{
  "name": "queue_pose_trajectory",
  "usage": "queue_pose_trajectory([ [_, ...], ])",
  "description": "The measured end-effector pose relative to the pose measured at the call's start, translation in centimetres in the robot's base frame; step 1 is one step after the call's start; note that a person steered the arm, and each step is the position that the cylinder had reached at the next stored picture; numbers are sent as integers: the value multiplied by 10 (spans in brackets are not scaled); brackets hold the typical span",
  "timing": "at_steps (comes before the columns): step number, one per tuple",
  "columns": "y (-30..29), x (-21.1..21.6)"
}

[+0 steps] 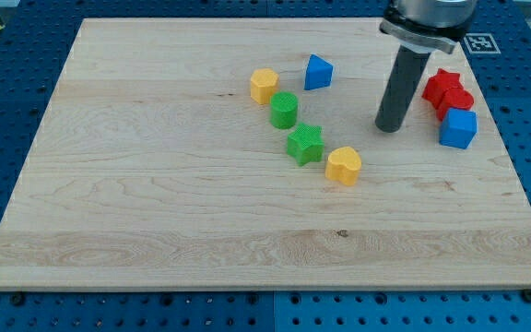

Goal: Nudge the yellow hexagon slightly up

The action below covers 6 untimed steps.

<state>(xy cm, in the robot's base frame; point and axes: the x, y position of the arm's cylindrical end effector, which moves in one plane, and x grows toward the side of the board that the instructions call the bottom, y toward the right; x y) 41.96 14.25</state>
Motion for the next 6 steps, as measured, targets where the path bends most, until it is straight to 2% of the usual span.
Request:
queue_pose_trajectory([
  [2, -41, -14],
  [4, -112, -60],
  [5, -131, -94],
  [6, -124, -107],
])
